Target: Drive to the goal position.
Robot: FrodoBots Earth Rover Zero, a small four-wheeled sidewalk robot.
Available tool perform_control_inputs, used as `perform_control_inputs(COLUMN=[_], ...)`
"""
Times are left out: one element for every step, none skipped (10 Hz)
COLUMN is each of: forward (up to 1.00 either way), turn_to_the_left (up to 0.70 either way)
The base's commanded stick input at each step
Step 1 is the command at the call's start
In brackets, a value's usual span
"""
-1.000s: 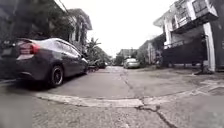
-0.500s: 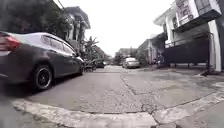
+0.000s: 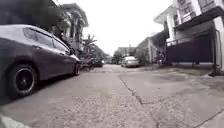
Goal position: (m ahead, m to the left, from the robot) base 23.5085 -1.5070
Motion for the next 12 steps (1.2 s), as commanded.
perform_control_inputs(forward=[1.00,1.00,1.00,1.00,1.00,1.00,1.00,1.00,1.00,1.00,1.00,1.00], turn_to_the_left=[0.00,0.00,0.00,0.00,0.00,0.00,0.00,0.00,0.00,0.00,0.20,0.27])
